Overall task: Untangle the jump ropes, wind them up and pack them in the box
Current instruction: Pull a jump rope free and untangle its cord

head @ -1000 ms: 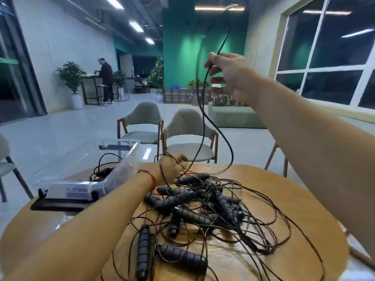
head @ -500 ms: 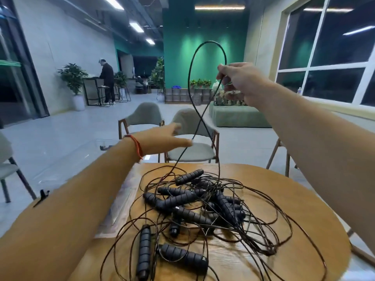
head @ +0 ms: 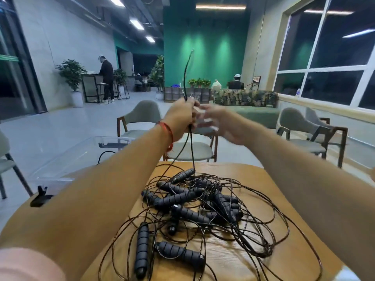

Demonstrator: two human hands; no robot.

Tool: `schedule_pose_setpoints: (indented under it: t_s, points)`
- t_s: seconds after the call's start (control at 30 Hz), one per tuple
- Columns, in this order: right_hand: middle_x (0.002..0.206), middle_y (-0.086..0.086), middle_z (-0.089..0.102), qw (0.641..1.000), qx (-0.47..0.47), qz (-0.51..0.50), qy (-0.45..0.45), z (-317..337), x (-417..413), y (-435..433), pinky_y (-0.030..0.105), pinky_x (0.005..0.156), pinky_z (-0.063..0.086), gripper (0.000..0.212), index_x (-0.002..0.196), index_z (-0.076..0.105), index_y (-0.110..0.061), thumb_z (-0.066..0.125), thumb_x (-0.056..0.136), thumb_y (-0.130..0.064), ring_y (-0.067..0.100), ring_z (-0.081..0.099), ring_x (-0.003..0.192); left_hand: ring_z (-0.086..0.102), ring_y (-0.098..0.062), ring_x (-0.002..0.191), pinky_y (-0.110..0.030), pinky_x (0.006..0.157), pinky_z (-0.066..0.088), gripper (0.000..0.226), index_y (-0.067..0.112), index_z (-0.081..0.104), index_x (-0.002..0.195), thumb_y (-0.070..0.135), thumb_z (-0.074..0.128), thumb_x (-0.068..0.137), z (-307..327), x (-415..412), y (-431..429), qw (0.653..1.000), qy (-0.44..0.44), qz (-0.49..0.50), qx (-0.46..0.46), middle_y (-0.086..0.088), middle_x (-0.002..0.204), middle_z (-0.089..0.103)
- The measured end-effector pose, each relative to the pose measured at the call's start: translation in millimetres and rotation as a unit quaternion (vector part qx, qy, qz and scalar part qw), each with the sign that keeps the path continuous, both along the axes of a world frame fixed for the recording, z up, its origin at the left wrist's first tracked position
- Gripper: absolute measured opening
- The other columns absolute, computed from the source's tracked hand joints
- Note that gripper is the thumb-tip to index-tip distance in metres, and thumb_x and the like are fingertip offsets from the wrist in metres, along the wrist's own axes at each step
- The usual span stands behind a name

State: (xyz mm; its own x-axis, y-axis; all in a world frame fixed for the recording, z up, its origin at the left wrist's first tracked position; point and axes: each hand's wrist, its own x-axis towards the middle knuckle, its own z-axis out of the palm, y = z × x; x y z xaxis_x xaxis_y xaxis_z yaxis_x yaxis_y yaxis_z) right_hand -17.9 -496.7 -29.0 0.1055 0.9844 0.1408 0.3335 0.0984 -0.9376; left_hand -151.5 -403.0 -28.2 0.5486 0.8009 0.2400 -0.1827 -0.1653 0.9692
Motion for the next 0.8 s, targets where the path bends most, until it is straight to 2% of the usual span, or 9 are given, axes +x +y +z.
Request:
schedule_pose_setpoints:
  t_s: [0.07, 0.13, 0.23, 0.33, 0.4, 0.47, 0.53, 0.67, 0.8]
  points:
    - [0.144, 0.002, 0.064, 0.994, -0.058, 0.086, -0.020, -41, -15, 5, 0.050, 0.111, 0.052, 0.047, 0.144, 0.059, -0.023, 0.068, 0.098, -0.017, 0.021, 0.064, 0.127, 0.041, -0.006, 0.042, -0.026, 0.046, 0.041, 0.027, 0.010, 0.058, 0.106, 0.028, 0.039, 0.114, 18, 0, 1, 0.999, -0.022, -0.017, -0.019, 0.007, 0.061, 0.044]
    - [0.144, -0.011, 0.065, 0.988, -0.078, 0.123, -0.056, -77, -34, 14, 0.051, 0.112, 0.051, 0.046, 0.145, 0.059, -0.033, 0.071, 0.102, -0.025, 0.013, 0.063, 0.132, 0.036, -0.007, 0.042, -0.025, 0.044, 0.038, 0.029, 0.011, 0.057, 0.104, 0.028, 0.037, 0.115, 27, 3, 0, 0.998, -0.034, -0.036, -0.024, 0.008, 0.058, 0.040]
    - [0.132, -0.010, 0.073, 0.979, -0.087, 0.122, -0.136, -95, -59, 18, 0.043, 0.096, 0.060, 0.030, 0.123, 0.074, -0.026, 0.053, 0.110, -0.045, 0.018, 0.070, 0.120, 0.038, -0.008, 0.047, -0.026, 0.048, 0.039, 0.030, 0.011, 0.058, 0.106, 0.030, 0.037, 0.115, 32, -1, -2, 0.998, -0.049, -0.038, -0.002, 0.008, 0.055, 0.042]
    - [0.104, 0.003, 0.081, 0.985, -0.054, 0.049, -0.156, -65, -62, 15, 0.039, 0.084, 0.063, 0.058, 0.100, 0.073, -0.011, 0.036, 0.113, -0.054, 0.022, 0.077, 0.099, 0.066, -0.016, 0.077, -0.040, 0.077, 0.055, 0.041, 0.011, 0.062, 0.120, 0.047, 0.045, 0.110, 27, -15, 5, 0.996, -0.012, -0.002, 0.090, 0.002, 0.078, 0.067]
    - [0.087, 0.007, 0.079, 0.995, 0.014, -0.037, -0.089, -31, -55, 15, 0.042, 0.080, 0.062, 0.055, 0.095, 0.068, -0.012, 0.039, 0.112, -0.055, 0.023, 0.077, 0.083, 0.071, -0.025, 0.110, -0.053, 0.103, 0.050, 0.064, 0.015, 0.063, 0.129, 0.070, 0.048, 0.100, 15, -27, 5, 0.994, 0.021, -0.034, 0.105, -0.005, 0.110, 0.076]
    - [0.071, 0.006, 0.069, 0.989, 0.092, -0.100, 0.050, 4, -45, 18, 0.044, 0.079, 0.061, 0.050, 0.082, 0.063, -0.015, 0.046, 0.110, -0.053, 0.025, 0.069, 0.071, 0.069, -0.028, 0.122, -0.054, 0.112, 0.046, 0.077, 0.016, 0.060, 0.137, 0.078, 0.038, 0.097, -3, -37, 0, 0.983, 0.055, -0.143, 0.102, -0.012, 0.128, 0.073]
    - [0.061, 0.000, 0.056, 0.967, 0.148, -0.122, 0.168, 35, -34, 22, 0.036, 0.066, 0.055, 0.048, 0.075, 0.054, -0.018, 0.049, 0.110, -0.050, 0.019, 0.056, 0.058, 0.071, -0.026, 0.116, -0.049, 0.108, 0.050, 0.072, 0.016, 0.062, 0.133, 0.075, 0.041, 0.098, -26, -43, -8, 0.957, 0.116, -0.234, 0.123, -0.011, 0.121, 0.075]
    - [0.058, -0.003, 0.046, 0.919, 0.209, -0.149, 0.300, 75, -13, 18, 0.029, 0.055, 0.042, 0.046, 0.074, 0.048, -0.021, 0.051, 0.110, -0.049, 0.014, 0.043, 0.051, 0.071, -0.018, 0.086, -0.042, 0.098, 0.057, 0.032, 0.012, 0.071, 0.110, 0.041, 0.061, 0.104, -76, -49, -1, 0.909, 0.259, -0.236, 0.226, -0.004, 0.091, 0.073]
    - [0.061, -0.004, 0.051, 0.853, 0.281, -0.181, 0.400, 94, 11, -4, 0.027, 0.050, 0.044, 0.041, 0.081, 0.054, -0.015, 0.055, 0.109, -0.046, 0.012, 0.043, 0.047, 0.069, -0.010, 0.079, -0.033, 0.087, 0.050, 0.050, 0.008, 0.074, 0.099, 0.053, 0.052, 0.106, -112, -70, 29, 0.874, 0.373, -0.167, 0.261, 0.004, 0.081, 0.072]
